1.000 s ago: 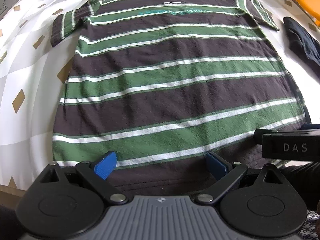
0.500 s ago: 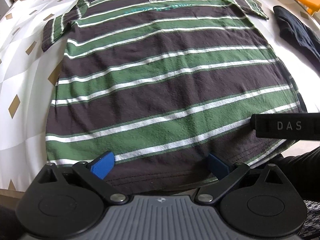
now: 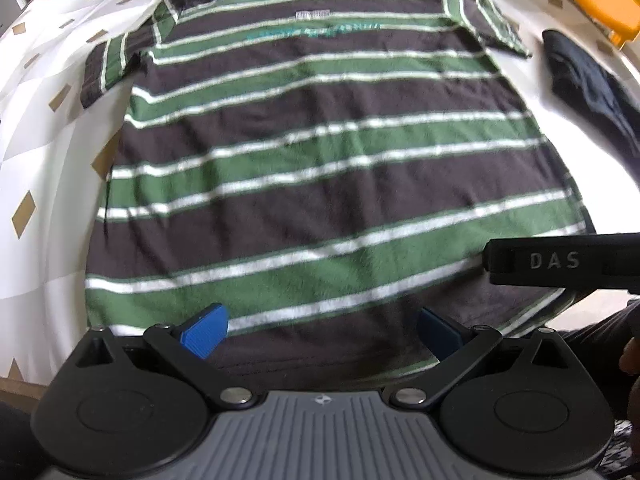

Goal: Fold clothes

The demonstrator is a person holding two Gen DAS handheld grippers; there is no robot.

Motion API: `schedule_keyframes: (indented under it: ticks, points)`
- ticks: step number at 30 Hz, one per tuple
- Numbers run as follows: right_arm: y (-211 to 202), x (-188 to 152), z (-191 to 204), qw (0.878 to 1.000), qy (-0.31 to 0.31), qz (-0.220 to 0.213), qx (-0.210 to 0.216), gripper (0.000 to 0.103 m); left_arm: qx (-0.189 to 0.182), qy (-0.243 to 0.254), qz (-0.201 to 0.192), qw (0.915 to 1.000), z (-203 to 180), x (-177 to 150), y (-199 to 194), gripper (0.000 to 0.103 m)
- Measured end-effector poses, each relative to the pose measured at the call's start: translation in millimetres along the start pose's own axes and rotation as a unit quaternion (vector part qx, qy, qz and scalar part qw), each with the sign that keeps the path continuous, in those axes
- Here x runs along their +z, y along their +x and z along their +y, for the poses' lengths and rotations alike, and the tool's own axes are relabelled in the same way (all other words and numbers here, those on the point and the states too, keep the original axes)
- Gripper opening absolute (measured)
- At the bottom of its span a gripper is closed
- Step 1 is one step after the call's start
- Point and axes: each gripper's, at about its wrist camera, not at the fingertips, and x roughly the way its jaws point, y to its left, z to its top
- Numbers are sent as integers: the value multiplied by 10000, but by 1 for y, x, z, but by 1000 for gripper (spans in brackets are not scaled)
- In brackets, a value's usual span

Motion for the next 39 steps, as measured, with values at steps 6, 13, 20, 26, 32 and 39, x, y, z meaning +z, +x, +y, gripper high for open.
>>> schedule_keyframes:
  ticks: [6, 13, 20, 26, 32, 39]
  points:
    - [-6, 8, -2, 9997, 105, -154, 149, 100, -2, -204, -142, 9997, 6, 9, -5, 101]
    - [-15, 33, 2, 9990, -52, -278, 333, 99, -65, -420, -81, 9991, 13, 21, 0, 101]
    - [-18, 59, 8, 9980, -317, -200, 500, 99, -106, -661, -19, 9978, 26, 40, 5, 101]
    - [-20, 73, 13, 9964, -557, -68, 631, 99, -31, -570, -75, 9983, 37, 61, 1, 101]
    - [-31, 96, 10, 9948, -735, -204, 669, 99, -91, -667, -88, 9977, 51, 77, 0, 101]
    - [-41, 125, -3, 9922, -897, -327, 803, 98, 46, -518, -166, 9985, 56, 97, 1, 101]
